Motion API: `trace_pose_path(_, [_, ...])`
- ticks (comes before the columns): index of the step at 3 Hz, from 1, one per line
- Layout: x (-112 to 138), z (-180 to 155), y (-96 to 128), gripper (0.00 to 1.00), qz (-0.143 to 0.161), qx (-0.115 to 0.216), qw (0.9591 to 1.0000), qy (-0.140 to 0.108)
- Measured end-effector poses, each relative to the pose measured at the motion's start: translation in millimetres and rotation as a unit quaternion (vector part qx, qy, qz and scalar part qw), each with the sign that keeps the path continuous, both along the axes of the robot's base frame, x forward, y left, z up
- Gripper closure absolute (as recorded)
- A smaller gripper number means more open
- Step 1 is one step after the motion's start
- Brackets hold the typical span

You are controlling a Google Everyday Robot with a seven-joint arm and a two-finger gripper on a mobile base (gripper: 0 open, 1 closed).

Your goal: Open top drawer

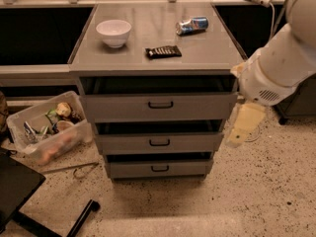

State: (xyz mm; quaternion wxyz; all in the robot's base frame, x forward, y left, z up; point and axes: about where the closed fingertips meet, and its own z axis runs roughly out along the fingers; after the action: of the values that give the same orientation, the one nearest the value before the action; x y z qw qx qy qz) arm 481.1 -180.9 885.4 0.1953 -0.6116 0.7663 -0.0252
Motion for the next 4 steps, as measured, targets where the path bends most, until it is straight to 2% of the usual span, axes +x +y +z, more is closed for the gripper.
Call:
trace_pose_path(1, [17,-45,15,0.00,0.004,-0.009,1.0000,-0.001])
trace_pose_path(2, [57,-110,53,0.00,0.018,0.002,0.9997,0.014])
trace_pose_path(3, [57,-110,53,0.00,0.018,0.002,0.9997,0.014])
trace_pose_path(4, [62,-119,57,0.00,0.000,0.010,0.9999,0.002])
